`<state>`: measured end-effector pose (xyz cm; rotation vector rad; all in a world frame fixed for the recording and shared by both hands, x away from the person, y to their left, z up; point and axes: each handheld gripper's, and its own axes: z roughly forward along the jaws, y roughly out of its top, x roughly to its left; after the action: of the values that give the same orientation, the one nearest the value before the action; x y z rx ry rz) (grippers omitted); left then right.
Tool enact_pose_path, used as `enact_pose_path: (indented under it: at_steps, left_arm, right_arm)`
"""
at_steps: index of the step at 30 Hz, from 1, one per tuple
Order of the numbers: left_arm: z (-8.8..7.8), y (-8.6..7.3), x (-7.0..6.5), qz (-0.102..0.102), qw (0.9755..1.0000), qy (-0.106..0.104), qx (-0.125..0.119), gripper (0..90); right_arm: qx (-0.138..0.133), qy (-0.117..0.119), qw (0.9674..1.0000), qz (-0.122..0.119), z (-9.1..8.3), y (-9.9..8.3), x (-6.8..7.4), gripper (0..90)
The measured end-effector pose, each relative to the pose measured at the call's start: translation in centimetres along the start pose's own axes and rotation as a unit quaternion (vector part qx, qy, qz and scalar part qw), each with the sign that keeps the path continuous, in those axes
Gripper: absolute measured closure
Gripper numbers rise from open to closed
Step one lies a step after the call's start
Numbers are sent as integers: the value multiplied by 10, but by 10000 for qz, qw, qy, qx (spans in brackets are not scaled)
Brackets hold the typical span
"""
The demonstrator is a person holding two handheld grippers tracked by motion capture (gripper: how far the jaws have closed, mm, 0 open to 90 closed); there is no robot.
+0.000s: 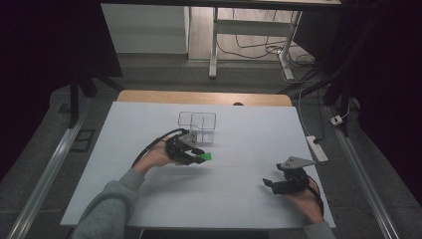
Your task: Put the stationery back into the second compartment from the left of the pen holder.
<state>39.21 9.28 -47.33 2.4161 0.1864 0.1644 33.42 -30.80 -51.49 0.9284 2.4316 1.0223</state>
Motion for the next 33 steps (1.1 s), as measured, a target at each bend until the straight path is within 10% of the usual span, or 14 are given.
enact_pose_path:
  at_steps: [16,33]
  left_arm:
    - [-21,-6,4,-300,9982,372,-351,661]
    - [-43,-16,10,-698,9913,803,-781,661]
  right_arm:
    - [-35,9,10000,-25,-1,0,1,184]
    - [-25,5,10000,-32,-1,0,1,184]
